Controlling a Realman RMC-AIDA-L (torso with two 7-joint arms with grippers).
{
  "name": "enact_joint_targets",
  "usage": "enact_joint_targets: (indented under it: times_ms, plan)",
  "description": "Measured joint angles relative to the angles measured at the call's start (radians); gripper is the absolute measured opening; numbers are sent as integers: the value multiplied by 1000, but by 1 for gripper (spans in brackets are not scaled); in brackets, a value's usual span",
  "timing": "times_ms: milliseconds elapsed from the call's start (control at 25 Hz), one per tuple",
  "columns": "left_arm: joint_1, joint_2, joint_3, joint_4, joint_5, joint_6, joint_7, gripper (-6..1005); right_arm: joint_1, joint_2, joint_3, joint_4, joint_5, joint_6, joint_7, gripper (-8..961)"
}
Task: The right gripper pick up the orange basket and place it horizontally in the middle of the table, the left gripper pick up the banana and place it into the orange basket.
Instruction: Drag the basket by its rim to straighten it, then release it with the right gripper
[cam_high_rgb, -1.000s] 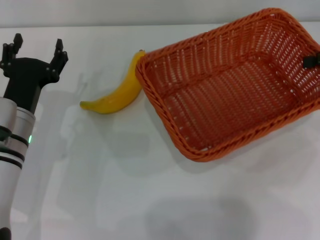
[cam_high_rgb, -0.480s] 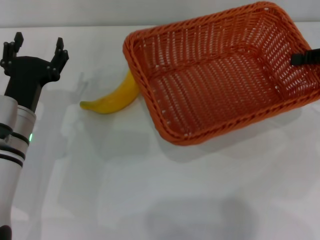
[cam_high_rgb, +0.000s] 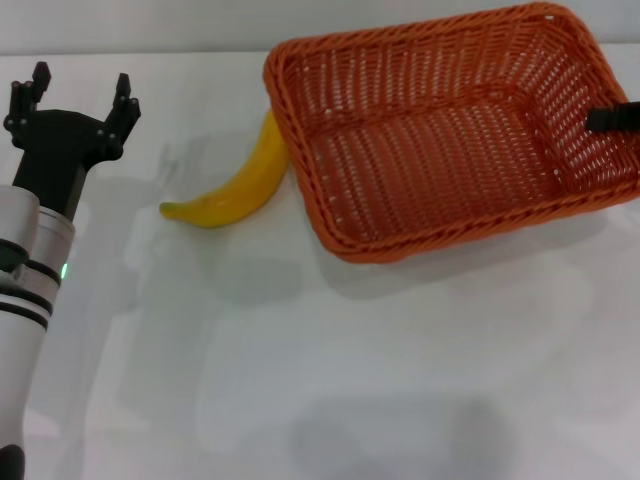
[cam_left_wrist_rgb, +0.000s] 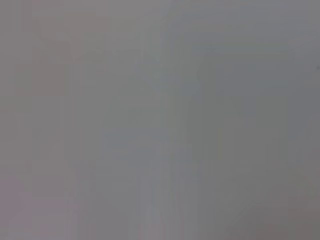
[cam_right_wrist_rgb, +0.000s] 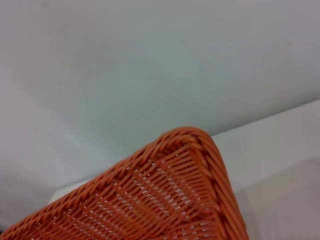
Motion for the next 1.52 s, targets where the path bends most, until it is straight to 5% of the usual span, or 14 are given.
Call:
enact_joint_targets:
  times_ms: [640,1520]
  plan:
    - [-11,0,-2,-12,0,-6,0,862,-34,62,0,-1,23,83,-51,162]
    - [-8,-3,-2,-13,0,-7,0,859,-65,103,0,0,84,139,-98,162]
